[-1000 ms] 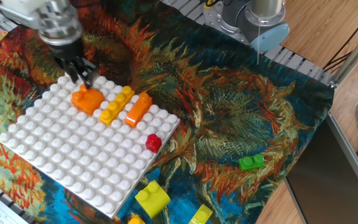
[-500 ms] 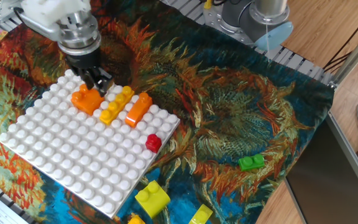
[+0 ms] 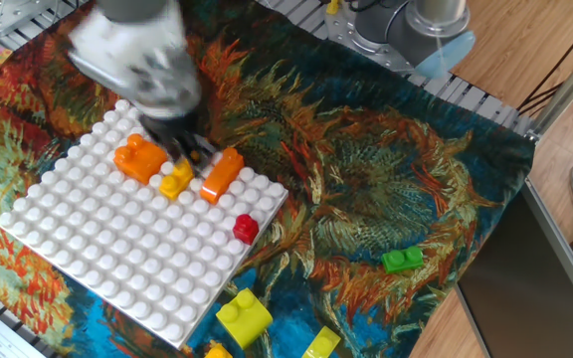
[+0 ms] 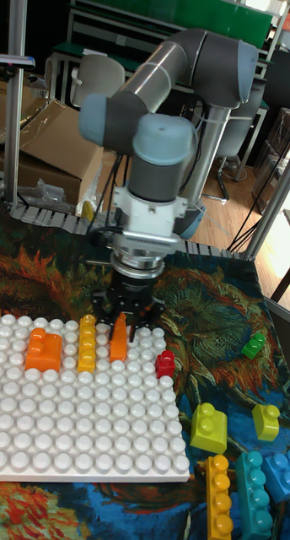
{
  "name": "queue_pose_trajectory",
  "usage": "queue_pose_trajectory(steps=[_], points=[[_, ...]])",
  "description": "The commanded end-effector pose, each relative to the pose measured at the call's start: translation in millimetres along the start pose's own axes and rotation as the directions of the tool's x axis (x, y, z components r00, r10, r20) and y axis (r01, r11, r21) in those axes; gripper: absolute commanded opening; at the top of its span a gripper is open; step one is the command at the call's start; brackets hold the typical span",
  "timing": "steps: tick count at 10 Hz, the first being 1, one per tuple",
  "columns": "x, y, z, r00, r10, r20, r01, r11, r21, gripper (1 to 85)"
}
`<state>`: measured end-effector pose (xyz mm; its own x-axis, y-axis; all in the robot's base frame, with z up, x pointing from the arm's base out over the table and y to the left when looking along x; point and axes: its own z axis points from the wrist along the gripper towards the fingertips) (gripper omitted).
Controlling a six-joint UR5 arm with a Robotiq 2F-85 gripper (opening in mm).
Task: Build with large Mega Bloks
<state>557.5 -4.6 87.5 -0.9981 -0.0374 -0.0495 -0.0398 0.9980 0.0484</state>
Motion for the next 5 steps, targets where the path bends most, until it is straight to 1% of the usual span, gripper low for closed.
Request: queue_pose_trajectory(steps=[1, 2, 3, 4, 5], points=[[6.9, 36.3, 1.9, 0.999, -0.003, -0.035, 0.003, 1.000, 0.007, 38.0], [11.5, 34.1, 1.7, 0.997, -0.048, -0.053, 0.049, 0.999, 0.013, 38.0], [12.8, 32.5, 1.6, 0.994, -0.097, -0.059, 0.098, 0.995, 0.015, 38.0], [12.6, 30.9, 1.6, 0.989, -0.132, -0.060, 0.133, 0.991, 0.020, 38.3], [9.9, 30.0, 1.7, 0.987, -0.152, -0.050, 0.153, 0.988, 0.024, 38.3]])
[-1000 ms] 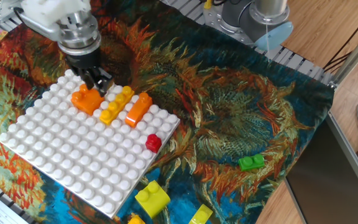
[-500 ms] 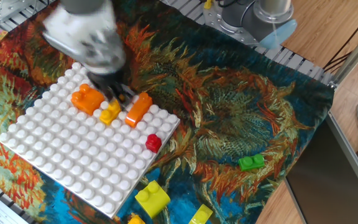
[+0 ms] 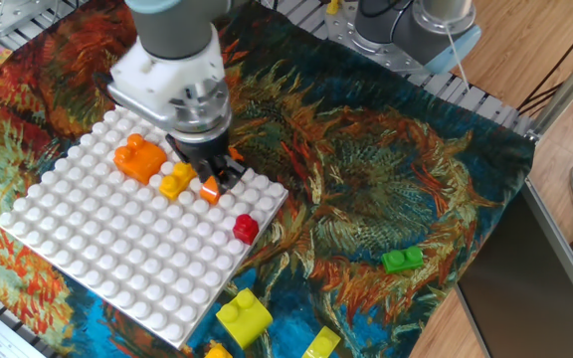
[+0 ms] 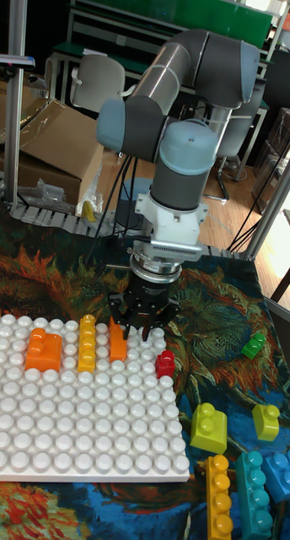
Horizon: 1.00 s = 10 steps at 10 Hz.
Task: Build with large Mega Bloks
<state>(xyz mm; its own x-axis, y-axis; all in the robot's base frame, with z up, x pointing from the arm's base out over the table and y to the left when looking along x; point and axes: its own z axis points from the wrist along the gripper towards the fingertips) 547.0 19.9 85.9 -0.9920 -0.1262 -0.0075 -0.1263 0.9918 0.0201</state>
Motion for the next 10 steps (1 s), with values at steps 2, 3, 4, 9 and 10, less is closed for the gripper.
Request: queue_pose_trajectory(steps=[2, 3, 4, 9, 10], points=[[-2.8, 9.2, -0.9, 0.999, -0.054, 0.008, 0.054, 0.998, -0.012, 39.0], [-5.8, 31.3, -9.2, 1.000, -0.021, 0.013, 0.021, 0.999, -0.026, 39.0], [-6.7, 75.2, -27.0, 0.999, 0.038, 0.013, -0.037, 0.997, -0.074, 39.0], [-9.9, 140.7, -26.6, 0.999, 0.034, 0.031, -0.032, 0.998, -0.049, 31.7], [-9.0, 143.3, -26.7, 0.999, -0.017, 0.030, 0.018, 0.998, -0.058, 35.3]])
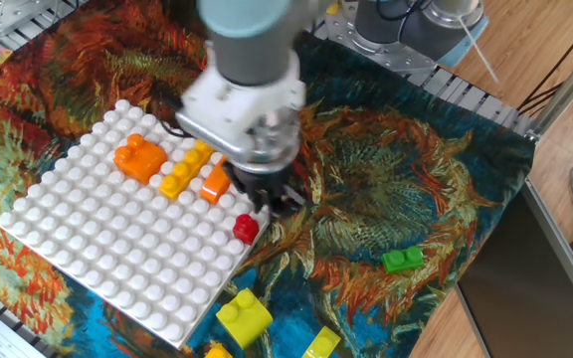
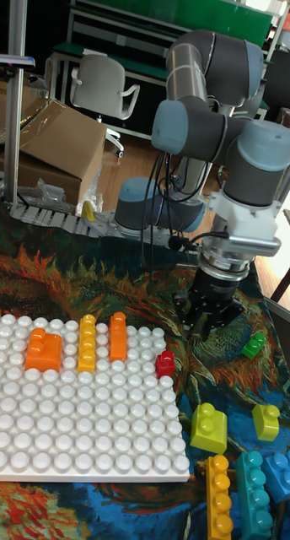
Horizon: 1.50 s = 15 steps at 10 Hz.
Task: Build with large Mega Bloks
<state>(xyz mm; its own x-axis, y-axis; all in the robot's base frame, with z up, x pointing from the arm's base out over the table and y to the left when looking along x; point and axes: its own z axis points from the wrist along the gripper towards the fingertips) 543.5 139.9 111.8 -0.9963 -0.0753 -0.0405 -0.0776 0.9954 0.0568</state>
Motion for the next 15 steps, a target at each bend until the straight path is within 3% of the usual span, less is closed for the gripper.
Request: queue_pose_trajectory(steps=[1, 2, 4, 5, 6, 7, 8, 9, 11, 12, 13, 15], points=[[3.5, 29.6, -2.7, 0.996, -0.086, -0.002, 0.086, 0.995, -0.048, 36.0], [1.3, 46.5, 3.1, 0.997, -0.071, 0.018, 0.072, 0.993, -0.094, 42.3], [27.8, 93.9, 6.6, 1.000, 0.020, 0.015, -0.018, 0.995, -0.094, 43.0], [43.4, 110.4, 10.6, 0.998, 0.057, 0.029, -0.055, 0.997, -0.057, 42.7], [50.2, 114.1, 8.0, 0.997, 0.076, 0.024, -0.075, 0.996, -0.051, 42.0], [46.3, 100.8, 7.5, 0.998, 0.052, 0.020, -0.052, 0.998, -0.037, 41.0], [46.0, 104.8, 7.3, 0.999, 0.030, 0.021, -0.029, 0.998, -0.052, 41.3], [46.4, 100.4, 7.5, 1.000, 0.003, 0.021, -0.003, 0.999, -0.035, 41.3], [45.6, 116.1, 7.0, 1.000, -0.001, 0.024, 0.003, 0.996, -0.093, 44.3], [46.8, 128.6, 8.2, 0.999, 0.038, 0.021, -0.035, 0.994, -0.100, 44.7], [54.2, 150.7, 7.5, 0.996, 0.084, 0.017, -0.082, 0.990, -0.119, 44.7], [80.3, 170.2, 11.8, 0.991, 0.119, 0.055, -0.115, 0.991, -0.067, 43.7]])
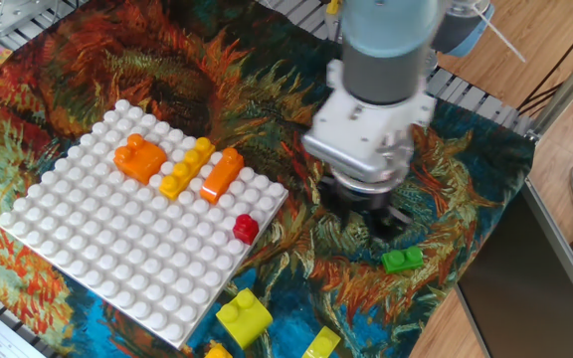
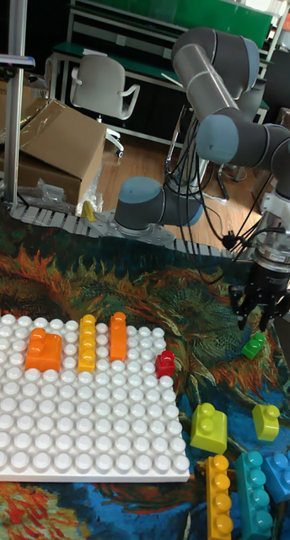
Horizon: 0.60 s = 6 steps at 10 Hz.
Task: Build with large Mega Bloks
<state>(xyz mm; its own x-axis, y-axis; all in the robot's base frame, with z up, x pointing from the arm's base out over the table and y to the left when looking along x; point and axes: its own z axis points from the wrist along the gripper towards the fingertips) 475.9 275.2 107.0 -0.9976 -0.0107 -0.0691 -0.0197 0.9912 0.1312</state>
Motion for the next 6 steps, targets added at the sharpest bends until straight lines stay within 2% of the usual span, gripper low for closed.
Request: queue_pose_trajectory(steps=[1, 2, 3, 4, 6], points=[[27.3, 24.4, 1.2, 0.998, 0.058, 0.033, -0.058, 0.998, 0.016, 43.3], [26.3, 20.8, 1.0, 0.999, 0.021, 0.037, -0.022, 0.999, 0.030, 43.0], [25.9, 23.5, 1.1, 0.999, -0.022, 0.037, 0.022, 1.000, 0.021, 43.0], [26.0, 21.9, 1.1, 0.998, -0.043, 0.036, 0.042, 0.999, 0.028, 43.7], [24.8, 22.8, 3.6, 0.999, -0.007, 0.040, 0.006, 0.999, 0.035, 44.0]])
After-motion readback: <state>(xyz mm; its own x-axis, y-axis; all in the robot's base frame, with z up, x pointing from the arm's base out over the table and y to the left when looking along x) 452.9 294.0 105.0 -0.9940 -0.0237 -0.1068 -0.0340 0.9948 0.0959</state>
